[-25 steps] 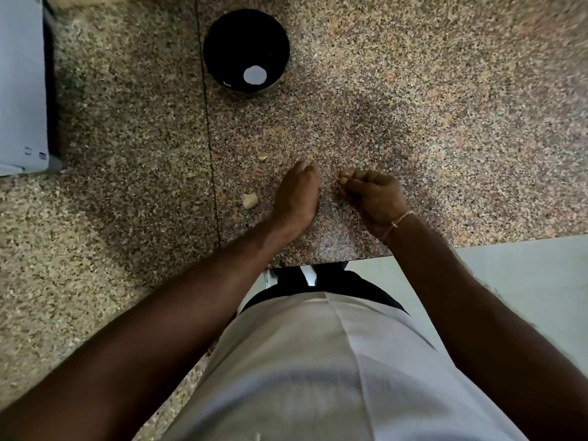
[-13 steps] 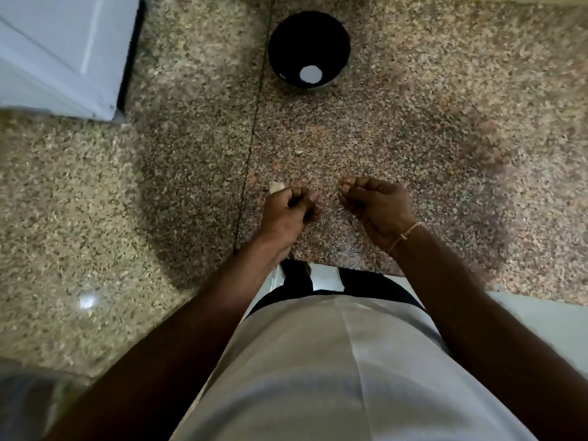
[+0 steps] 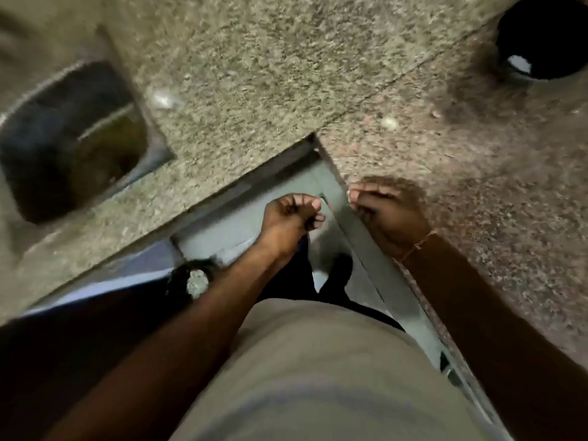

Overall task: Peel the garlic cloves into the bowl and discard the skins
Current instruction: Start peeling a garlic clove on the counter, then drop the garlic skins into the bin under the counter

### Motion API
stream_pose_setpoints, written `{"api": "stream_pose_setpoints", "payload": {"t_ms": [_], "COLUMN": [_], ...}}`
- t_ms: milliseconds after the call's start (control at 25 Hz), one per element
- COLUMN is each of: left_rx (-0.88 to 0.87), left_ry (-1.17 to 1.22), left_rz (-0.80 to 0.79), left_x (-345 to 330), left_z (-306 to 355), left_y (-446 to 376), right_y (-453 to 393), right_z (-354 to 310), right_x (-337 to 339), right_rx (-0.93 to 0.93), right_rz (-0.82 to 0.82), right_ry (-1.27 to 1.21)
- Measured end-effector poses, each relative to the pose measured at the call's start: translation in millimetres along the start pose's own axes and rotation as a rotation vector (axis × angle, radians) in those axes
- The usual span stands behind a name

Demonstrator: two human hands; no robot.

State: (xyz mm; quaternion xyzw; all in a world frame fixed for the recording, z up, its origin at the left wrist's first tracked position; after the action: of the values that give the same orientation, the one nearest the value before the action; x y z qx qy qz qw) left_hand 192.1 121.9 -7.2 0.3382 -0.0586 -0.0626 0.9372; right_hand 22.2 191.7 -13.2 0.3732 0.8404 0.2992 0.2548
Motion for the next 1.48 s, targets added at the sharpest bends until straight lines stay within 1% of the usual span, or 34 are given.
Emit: {"api": "stream_pose_setpoints", "payload": {"t_ms": [120, 200, 400, 480, 640, 800, 920, 1000, 1120, 1280, 1400, 1480], "left_rx": [0.069, 0.088, 0.089, 0.075, 0.095, 0.165, 0.184, 0.212, 0.260, 0.275, 0.278, 0.275], "left_ry": [0.156, 0.232, 0.487, 0.574, 0.697, 0.762, 0.834, 0.909, 0.999, 1.110, 1.139, 1.146], "left_rz": [0.127, 0.199, 0.438, 0.511, 0.607, 0.669, 0.718, 0.766, 0.841, 0.917, 0.953, 0.978], "left_x": [65, 107, 245, 297, 399, 481, 521, 539, 549, 563, 572, 579], "left_z": [-21, -32, -72, -94, -153, -211, -234, -256, -295, -346, -404, -441], "left_y": [16, 28, 67, 85, 115, 125, 111, 89, 44, -26, -89, -127], "right_y": [15, 28, 87, 115, 171, 219, 235, 227, 190, 122, 60, 21], "right_z": [37, 62, 158, 200, 292, 370, 412, 444, 493, 563, 633, 681], "right_x": [-47, -77, -176, -207, -248, -293, -333, -355, -377, -392, -398, -401], "right_rx": [-0.056, -0.075, -0.184, -0.220, -0.306, -0.443, -0.528, -0.541, -0.477, -0.424, -0.378, -0.380], "right_rz": [-0.140, -0.205, -0.451, -0.521, -0.510, -0.473, -0.521, -0.546, -0.539, -0.526, -0.557, -0.557], "right_ry": [0.096, 0.157, 0.342, 0.417, 0.530, 0.464, 0.435, 0.493, 0.633, 0.765, 0.831, 0.834]}}
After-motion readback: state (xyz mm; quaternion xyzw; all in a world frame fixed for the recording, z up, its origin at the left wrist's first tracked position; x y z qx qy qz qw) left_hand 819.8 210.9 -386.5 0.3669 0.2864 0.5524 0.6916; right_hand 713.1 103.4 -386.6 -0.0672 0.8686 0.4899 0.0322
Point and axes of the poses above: each hand's wrist, its own y-axis away from the middle knuckle, its own x-axis out of the back of the hand, z = x × y, the point moved 8 cm from there along -y, towards the middle knuckle, and after that the axes turned 12 degrees about z, right-handed, at the moved point
